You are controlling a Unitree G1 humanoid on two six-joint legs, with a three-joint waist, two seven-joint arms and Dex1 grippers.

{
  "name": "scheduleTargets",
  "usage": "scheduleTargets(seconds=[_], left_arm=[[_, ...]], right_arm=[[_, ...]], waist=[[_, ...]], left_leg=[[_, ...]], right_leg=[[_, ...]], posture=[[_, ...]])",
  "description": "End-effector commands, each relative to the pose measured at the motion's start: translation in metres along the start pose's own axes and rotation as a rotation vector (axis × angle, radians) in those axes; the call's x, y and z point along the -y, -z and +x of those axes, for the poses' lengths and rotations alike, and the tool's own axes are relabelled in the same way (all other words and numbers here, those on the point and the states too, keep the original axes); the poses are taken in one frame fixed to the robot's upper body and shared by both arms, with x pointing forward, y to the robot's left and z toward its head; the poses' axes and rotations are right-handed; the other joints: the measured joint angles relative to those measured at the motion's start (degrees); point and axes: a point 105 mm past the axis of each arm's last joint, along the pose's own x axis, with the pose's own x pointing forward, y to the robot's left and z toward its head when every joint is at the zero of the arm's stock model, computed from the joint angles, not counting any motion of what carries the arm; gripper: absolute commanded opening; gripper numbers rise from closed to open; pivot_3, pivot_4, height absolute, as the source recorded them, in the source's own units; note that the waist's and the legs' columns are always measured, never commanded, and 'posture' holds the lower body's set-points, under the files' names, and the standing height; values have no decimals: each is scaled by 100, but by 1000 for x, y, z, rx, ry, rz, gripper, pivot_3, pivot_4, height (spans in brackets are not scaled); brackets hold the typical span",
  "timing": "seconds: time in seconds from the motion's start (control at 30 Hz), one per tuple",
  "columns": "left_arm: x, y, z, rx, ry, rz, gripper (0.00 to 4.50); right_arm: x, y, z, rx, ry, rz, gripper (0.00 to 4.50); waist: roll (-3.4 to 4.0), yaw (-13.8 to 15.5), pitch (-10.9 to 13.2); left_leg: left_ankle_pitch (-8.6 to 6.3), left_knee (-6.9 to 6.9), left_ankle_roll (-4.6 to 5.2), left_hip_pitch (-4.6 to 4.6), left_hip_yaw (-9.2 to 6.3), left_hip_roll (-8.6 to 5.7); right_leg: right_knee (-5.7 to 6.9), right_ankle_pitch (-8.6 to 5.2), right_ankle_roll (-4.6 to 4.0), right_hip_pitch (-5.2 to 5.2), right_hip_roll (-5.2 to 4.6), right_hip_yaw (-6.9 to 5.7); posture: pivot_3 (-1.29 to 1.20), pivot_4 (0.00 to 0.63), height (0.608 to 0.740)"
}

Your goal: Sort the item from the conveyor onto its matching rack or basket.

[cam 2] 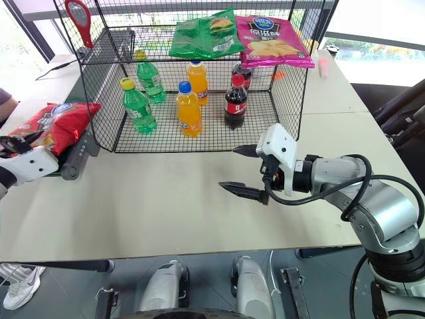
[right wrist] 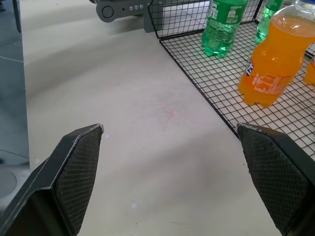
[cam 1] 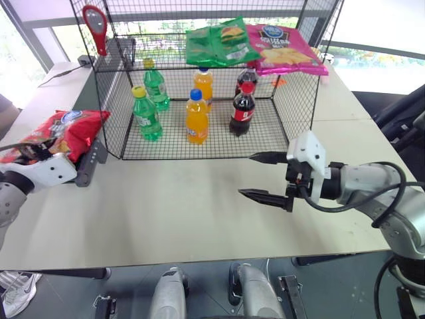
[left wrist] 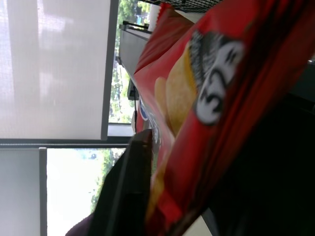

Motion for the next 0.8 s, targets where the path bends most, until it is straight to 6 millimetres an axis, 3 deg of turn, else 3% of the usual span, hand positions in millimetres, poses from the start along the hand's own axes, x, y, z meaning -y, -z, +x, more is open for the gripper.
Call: scheduleTargets(seconds=[0.03,0.2,0.3,0.37,0.53,0.67,0.8], left_arm=[[-16,-1,-1,-4,-68,36,11],[-46,-23,-11,54,-283,153,11],[-67,-48,-35,107,-459,235,11],[-83,-64,-61,110,-594,300,11],[-78,-81,-107,27,-646,319,11],[-76,-92,-112,21,-649,285,11],[-76,-115,-92,110,-651,248,11]], right_arm=[[1,-8,-1,16,6,-46,4500],[9,-4,-3,9,16,-43,4500],[16,-1,-3,3,18,-41,4500],[21,1,-3,-4,20,-43,4500],[35,3,-7,-9,32,-45,4500],[42,5,-9,-28,33,-53,4500],[50,3,-12,-43,50,-78,4500]], waist=[[0,-1,0],[-3,-2,-2],[-4,-7,-3],[-5,-25,-3],[-8,-12,-6],[-14,46,-9],[-12,77,-10]], left_leg=[[0,1,0,0,0,0],[0,2,0,0,0,0],[0,3,0,-1,1,0],[0,3,0,-1,2,0],[0,4,1,8,5,-1],[1,12,1,36,-2,-1],[0,12,-1,79,-3,0]], right_leg=[[0,0,0,0,0,0],[2,1,2,1,0,0],[1,2,4,1,-1,3],[1,3,5,1,-1,4],[4,3,5,5,0,8],[14,-10,-15,30,0,7],[12,-19,-2,67,-1,7]], posture=[[0,150,740],[0,150,740],[0,150,740],[0,150,740],[0,150,740],[0,150,740],[0,150,740]])
